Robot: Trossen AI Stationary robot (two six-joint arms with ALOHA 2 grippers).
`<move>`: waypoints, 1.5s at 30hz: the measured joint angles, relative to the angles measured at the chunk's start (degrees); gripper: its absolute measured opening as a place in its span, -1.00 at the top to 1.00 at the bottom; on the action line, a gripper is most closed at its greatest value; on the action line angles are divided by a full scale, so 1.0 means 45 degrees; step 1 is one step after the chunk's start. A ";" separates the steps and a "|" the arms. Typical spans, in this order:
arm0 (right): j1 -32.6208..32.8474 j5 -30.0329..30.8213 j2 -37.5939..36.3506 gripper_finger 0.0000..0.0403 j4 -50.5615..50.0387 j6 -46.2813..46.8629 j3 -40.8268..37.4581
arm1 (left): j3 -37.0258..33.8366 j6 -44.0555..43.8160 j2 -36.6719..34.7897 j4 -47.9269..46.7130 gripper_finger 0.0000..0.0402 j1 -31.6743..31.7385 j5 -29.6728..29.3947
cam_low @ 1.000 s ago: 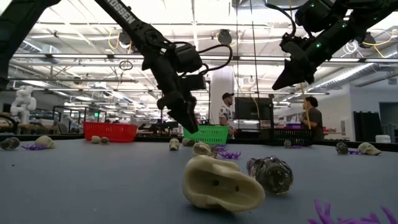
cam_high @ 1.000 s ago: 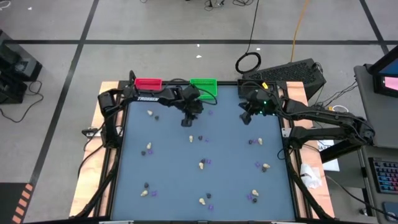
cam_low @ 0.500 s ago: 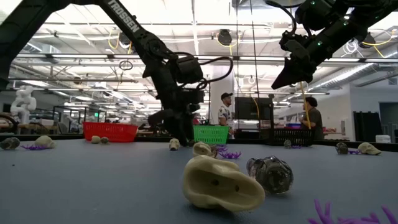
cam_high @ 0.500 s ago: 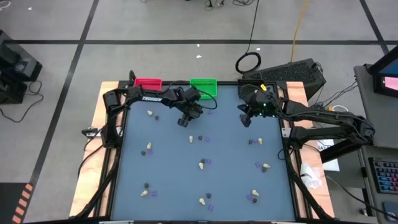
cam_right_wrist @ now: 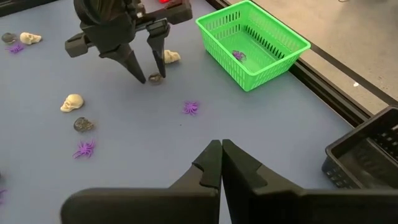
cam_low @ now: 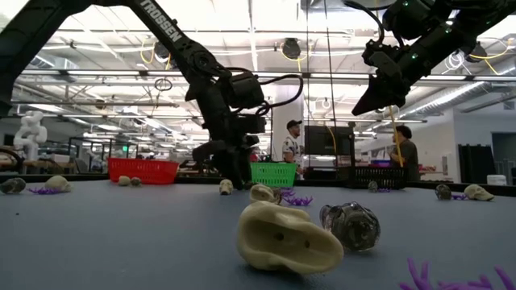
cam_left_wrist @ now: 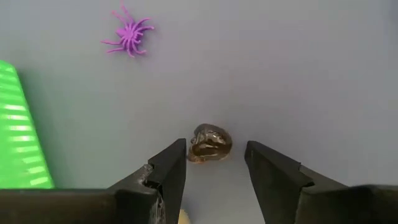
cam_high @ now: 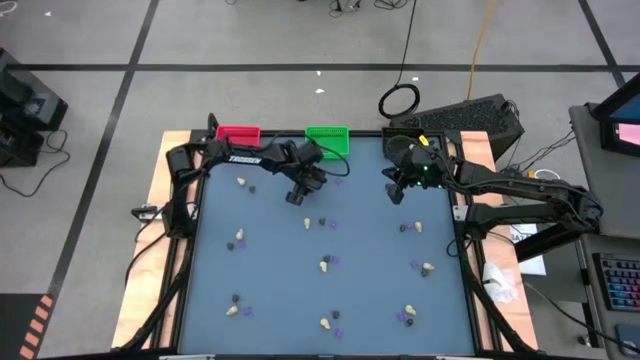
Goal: Sort Halloween decoration
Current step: Put the black skull toy into the red bin
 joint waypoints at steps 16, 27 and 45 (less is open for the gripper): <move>0.0000 0.0000 0.0000 1.00 -0.0004 0.0000 0.0000 | 0.0002 -0.4114 0.0037 -0.0419 0.15 -0.0264 0.1859; 0.0000 0.0000 0.0000 1.00 -0.0004 0.0001 0.0000 | 0.0002 -0.6497 0.0034 0.0366 0.15 -0.0413 0.1716; 0.0000 0.0000 0.0000 1.00 -0.0004 0.0005 0.0000 | -0.0409 -0.5519 -0.0023 0.0861 0.21 -0.0758 0.0856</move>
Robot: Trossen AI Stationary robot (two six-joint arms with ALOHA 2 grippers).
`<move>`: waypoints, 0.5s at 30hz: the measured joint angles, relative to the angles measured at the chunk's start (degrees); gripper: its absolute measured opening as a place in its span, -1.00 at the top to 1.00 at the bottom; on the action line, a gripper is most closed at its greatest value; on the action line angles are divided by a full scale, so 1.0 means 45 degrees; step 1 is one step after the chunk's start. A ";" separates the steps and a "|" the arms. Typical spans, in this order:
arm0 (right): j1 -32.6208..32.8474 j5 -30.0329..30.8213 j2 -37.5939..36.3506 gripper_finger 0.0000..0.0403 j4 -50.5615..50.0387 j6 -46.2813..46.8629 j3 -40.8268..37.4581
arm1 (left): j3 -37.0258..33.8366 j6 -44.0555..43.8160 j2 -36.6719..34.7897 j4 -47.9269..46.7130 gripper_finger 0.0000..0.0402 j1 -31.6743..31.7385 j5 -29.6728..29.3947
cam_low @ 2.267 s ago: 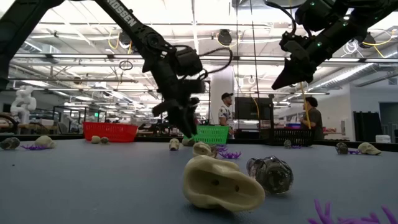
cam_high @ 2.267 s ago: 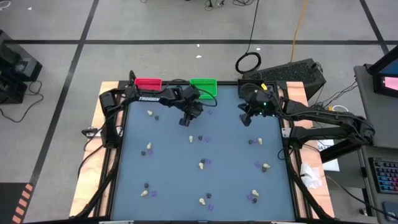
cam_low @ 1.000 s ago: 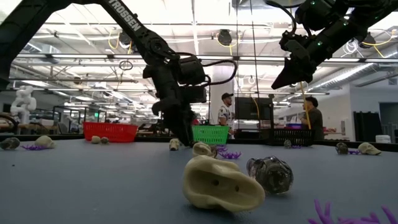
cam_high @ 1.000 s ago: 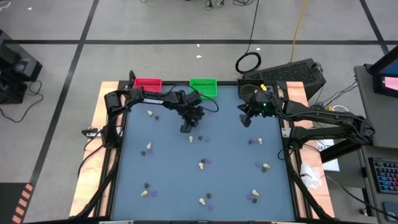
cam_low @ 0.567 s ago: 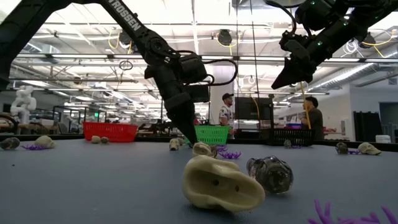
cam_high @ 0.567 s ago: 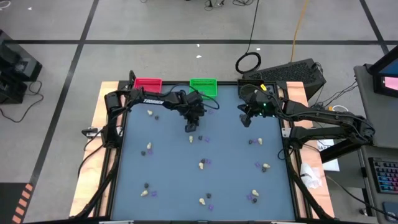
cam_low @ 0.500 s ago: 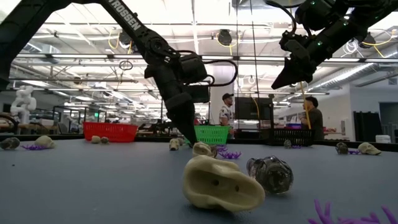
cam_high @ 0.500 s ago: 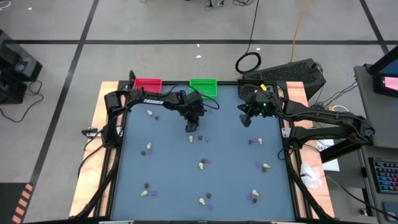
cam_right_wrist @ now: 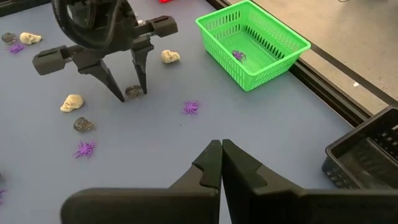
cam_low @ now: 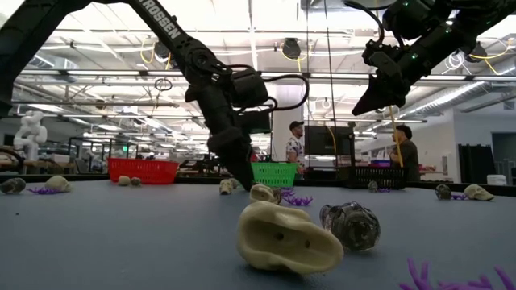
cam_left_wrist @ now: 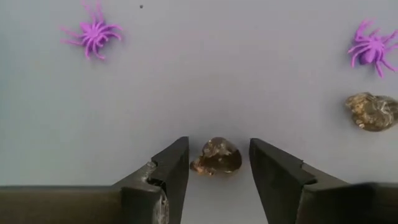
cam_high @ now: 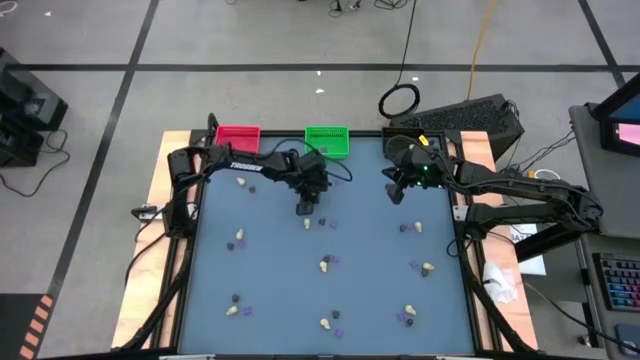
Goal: Sort Halloween decoration
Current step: Put the black skull toy into the red bin
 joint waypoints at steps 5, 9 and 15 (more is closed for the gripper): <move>0.0000 0.0000 0.0000 1.00 0.0003 -0.0002 0.0000 | -0.0002 0.0026 0.0017 0.0138 0.49 0.0010 0.0012; 0.0000 0.0000 0.0000 1.00 0.0000 -0.0004 0.0000 | 0.0013 0.0309 0.0010 0.0174 0.70 0.0005 0.0134; 0.0000 0.0000 0.0000 1.00 0.0000 0.0000 0.0000 | 0.0032 0.0301 -0.0008 0.0235 0.79 0.0005 0.0196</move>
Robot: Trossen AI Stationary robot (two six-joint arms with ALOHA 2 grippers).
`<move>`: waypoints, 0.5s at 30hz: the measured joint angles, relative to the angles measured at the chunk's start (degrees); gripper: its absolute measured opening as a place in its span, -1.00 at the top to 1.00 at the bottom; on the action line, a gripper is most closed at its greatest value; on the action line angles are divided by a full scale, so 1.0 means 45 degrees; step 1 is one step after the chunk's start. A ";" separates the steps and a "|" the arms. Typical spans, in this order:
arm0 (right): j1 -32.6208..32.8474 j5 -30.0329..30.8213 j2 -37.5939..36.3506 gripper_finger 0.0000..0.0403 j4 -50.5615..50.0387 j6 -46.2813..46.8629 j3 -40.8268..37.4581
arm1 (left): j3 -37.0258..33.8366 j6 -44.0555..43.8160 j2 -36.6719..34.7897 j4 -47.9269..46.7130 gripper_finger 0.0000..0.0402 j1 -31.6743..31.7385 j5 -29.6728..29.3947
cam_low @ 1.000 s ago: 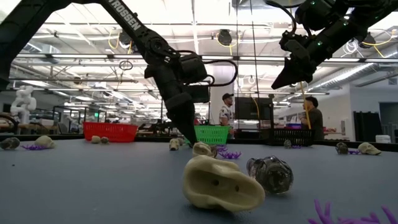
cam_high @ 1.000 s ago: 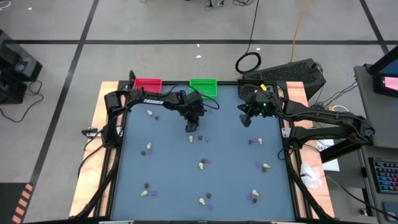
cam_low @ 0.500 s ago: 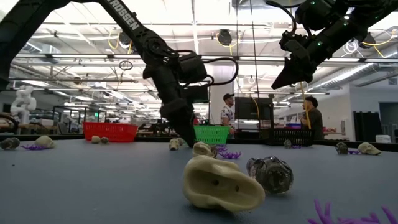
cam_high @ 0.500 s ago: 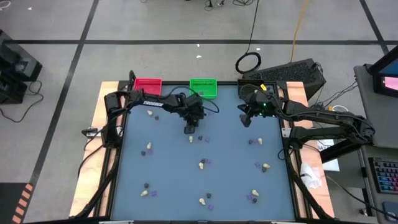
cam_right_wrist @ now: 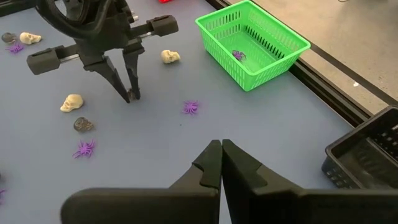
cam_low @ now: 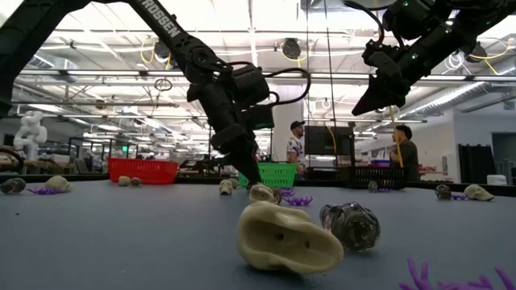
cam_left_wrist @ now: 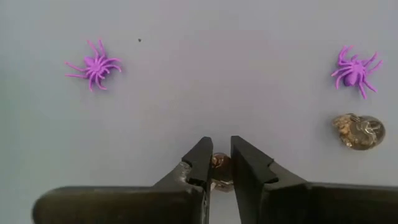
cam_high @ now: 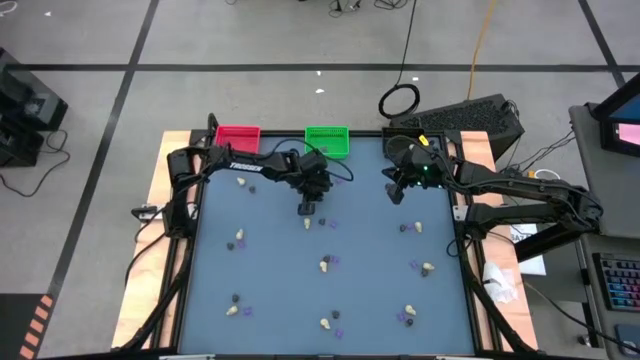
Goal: Sort Halloween decoration
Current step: Put the black skull toy into the red bin
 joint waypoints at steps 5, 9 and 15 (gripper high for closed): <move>0.0000 0.0000 0.0000 1.00 0.0000 0.0000 0.0000 | 0.0000 -0.0088 0.0000 -0.0034 0.79 0.0019 -0.0014; 0.0000 0.0000 0.0000 1.00 0.0000 -0.0001 0.0000 | 0.0098 -0.1183 0.0015 -0.0239 0.74 0.0019 -0.0209; 0.0000 0.0000 0.0000 1.00 0.0000 0.0000 0.0000 | 0.0535 -0.2103 0.0080 -0.1217 0.48 -0.0074 -0.1000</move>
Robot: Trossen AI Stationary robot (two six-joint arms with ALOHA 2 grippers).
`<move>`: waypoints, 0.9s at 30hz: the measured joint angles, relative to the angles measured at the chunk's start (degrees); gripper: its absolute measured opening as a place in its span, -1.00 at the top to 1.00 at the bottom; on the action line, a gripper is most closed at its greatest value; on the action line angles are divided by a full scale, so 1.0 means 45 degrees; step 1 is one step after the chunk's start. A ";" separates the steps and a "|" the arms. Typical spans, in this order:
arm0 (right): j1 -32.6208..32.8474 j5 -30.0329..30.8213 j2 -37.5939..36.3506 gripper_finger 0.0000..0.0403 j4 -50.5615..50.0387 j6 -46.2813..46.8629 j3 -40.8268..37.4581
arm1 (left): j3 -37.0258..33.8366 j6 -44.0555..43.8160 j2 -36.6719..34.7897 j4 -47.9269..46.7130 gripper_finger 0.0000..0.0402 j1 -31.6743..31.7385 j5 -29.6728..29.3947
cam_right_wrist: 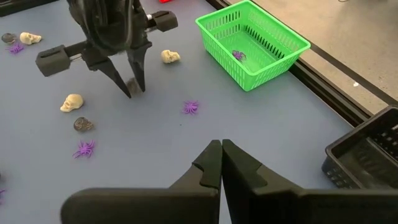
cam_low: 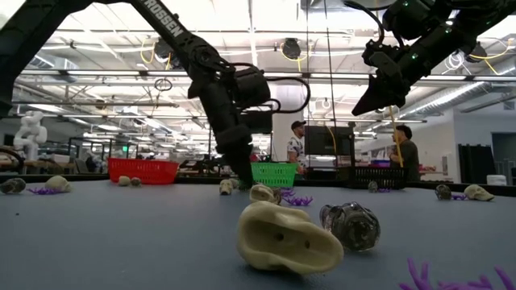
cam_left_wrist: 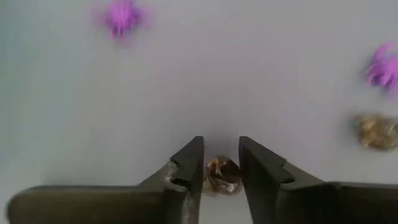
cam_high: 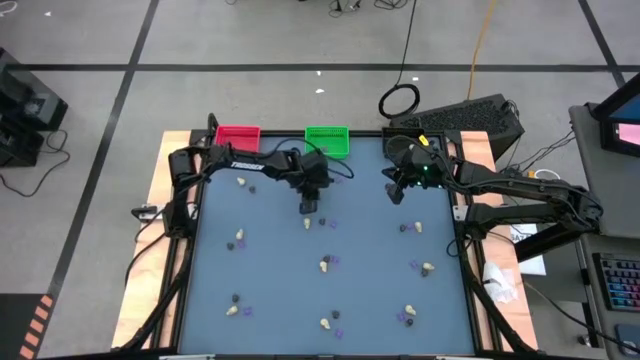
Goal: Sort Halloween decoration
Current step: Put the black skull toy into the red bin
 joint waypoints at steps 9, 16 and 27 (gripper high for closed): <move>0.0000 0.0000 0.0000 1.00 -0.0141 -0.0005 0.0000 | 0.0924 -0.1926 -0.0002 -0.1912 0.14 -0.0193 -0.1540; 0.0000 0.0000 0.0000 1.00 -0.0216 -0.0128 0.0000 | 0.0742 -0.2409 -0.0012 -0.2232 0.08 -0.0203 -0.1584; 0.0000 0.0000 -0.0001 1.00 -0.0214 -0.0146 0.0000 | 0.0155 -0.0952 -0.0031 -0.0815 0.17 -0.0159 -0.1584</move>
